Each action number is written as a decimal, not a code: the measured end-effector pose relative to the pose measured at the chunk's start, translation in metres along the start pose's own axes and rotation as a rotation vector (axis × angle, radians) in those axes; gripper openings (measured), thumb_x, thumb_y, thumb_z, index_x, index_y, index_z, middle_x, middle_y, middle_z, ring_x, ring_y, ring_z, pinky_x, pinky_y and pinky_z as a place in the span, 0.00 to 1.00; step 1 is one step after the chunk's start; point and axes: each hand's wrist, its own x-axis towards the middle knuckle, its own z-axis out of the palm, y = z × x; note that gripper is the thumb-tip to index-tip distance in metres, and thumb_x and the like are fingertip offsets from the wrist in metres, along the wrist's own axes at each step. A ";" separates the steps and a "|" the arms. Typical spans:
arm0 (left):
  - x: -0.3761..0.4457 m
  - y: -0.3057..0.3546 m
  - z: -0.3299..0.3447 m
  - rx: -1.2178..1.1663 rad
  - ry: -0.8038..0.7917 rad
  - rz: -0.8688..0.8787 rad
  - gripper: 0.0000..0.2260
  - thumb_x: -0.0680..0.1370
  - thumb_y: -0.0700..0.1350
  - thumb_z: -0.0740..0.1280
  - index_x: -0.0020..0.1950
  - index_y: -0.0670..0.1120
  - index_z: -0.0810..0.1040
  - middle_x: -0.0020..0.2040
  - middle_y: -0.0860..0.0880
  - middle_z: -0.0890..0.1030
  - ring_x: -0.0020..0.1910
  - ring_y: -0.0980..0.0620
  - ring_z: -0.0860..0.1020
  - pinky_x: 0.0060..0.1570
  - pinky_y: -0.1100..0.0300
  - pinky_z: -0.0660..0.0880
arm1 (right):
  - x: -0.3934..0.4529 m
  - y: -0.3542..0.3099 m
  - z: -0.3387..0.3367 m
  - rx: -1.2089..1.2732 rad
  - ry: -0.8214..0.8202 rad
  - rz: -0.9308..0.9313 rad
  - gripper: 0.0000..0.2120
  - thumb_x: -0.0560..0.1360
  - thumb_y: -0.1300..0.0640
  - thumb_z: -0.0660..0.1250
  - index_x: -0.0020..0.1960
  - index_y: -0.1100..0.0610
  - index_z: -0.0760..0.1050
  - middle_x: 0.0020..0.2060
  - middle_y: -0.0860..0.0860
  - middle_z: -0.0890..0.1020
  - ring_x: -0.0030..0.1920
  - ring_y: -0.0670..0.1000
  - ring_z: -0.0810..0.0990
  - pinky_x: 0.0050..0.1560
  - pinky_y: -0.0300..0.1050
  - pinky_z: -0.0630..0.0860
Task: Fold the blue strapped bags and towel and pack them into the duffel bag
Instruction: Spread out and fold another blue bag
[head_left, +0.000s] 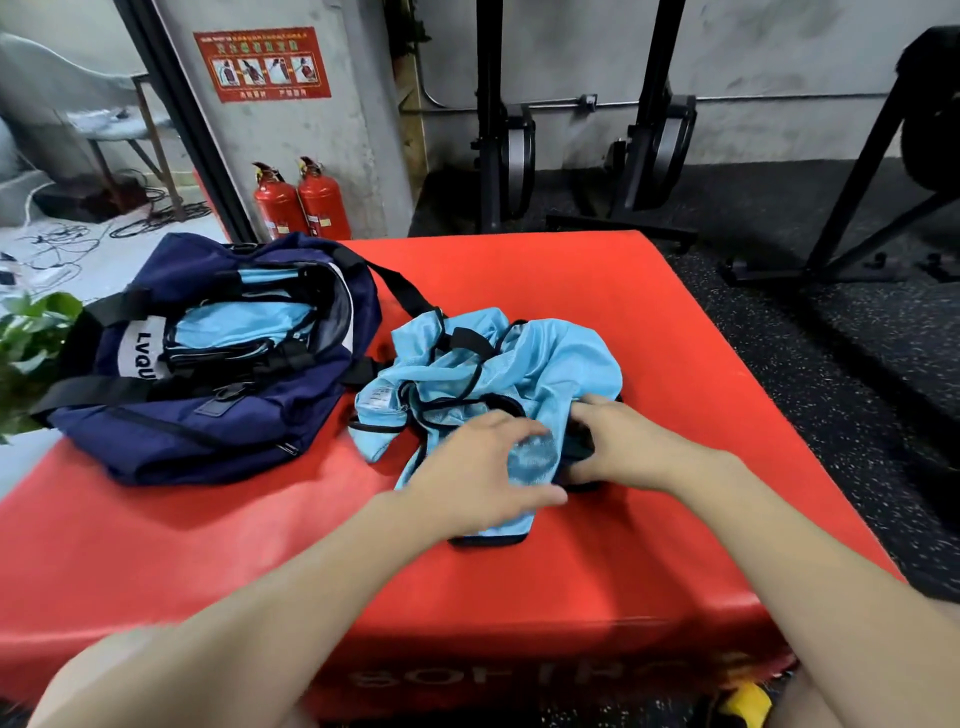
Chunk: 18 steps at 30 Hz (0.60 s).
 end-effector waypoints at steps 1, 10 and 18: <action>-0.001 -0.001 0.008 0.069 -0.045 -0.029 0.33 0.69 0.68 0.71 0.70 0.57 0.71 0.59 0.56 0.76 0.59 0.57 0.73 0.62 0.59 0.71 | 0.002 0.001 0.002 -0.001 0.012 0.005 0.18 0.64 0.51 0.78 0.50 0.45 0.75 0.44 0.42 0.74 0.47 0.43 0.74 0.44 0.30 0.67; 0.015 -0.036 -0.021 0.000 0.159 -0.285 0.18 0.75 0.38 0.67 0.62 0.53 0.76 0.46 0.55 0.82 0.47 0.50 0.80 0.51 0.52 0.78 | -0.012 0.005 -0.003 0.062 0.066 0.061 0.05 0.74 0.59 0.73 0.49 0.52 0.83 0.33 0.38 0.79 0.36 0.31 0.77 0.38 0.28 0.70; 0.008 -0.092 -0.080 0.047 0.463 -0.467 0.13 0.72 0.34 0.65 0.51 0.49 0.81 0.39 0.54 0.82 0.46 0.50 0.81 0.47 0.60 0.72 | -0.018 0.002 -0.011 0.140 0.096 0.067 0.09 0.70 0.62 0.72 0.47 0.50 0.84 0.30 0.42 0.80 0.32 0.39 0.77 0.34 0.31 0.70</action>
